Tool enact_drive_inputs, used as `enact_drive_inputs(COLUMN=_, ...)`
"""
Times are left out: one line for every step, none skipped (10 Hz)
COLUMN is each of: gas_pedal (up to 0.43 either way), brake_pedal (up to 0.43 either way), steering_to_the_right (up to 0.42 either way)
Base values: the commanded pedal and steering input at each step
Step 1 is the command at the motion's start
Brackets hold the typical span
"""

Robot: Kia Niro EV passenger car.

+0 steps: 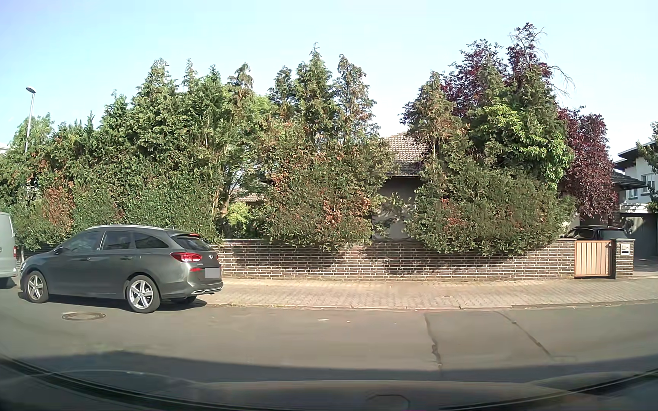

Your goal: Follow the waypoints while adhering to traffic rules and regulations

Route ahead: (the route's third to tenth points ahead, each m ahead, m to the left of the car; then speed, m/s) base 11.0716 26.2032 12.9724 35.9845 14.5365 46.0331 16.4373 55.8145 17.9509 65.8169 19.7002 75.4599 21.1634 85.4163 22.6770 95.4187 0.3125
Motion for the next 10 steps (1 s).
enact_drive_inputs(gas_pedal=0.0, brake_pedal=0.177, steering_to_the_right=-0.244)
enact_drive_inputs(gas_pedal=0.0, brake_pedal=0.177, steering_to_the_right=-0.255)
enact_drive_inputs(gas_pedal=0.0, brake_pedal=0.177, steering_to_the_right=-0.268)
enact_drive_inputs(gas_pedal=0.0, brake_pedal=0.177, steering_to_the_right=-0.285)
enact_drive_inputs(gas_pedal=0.0, brake_pedal=0.165, steering_to_the_right=-0.3)
enact_drive_inputs(gas_pedal=0.0, brake_pedal=0.152, steering_to_the_right=-0.316)
enact_drive_inputs(gas_pedal=0.0, brake_pedal=0.146, steering_to_the_right=-0.332)
enact_drive_inputs(gas_pedal=0.0, brake_pedal=0.146, steering_to_the_right=-0.343)
enact_drive_inputs(gas_pedal=0.0, brake_pedal=0.146, steering_to_the_right=-0.351)
enact_drive_inputs(gas_pedal=0.0, brake_pedal=0.146, steering_to_the_right=-0.359)
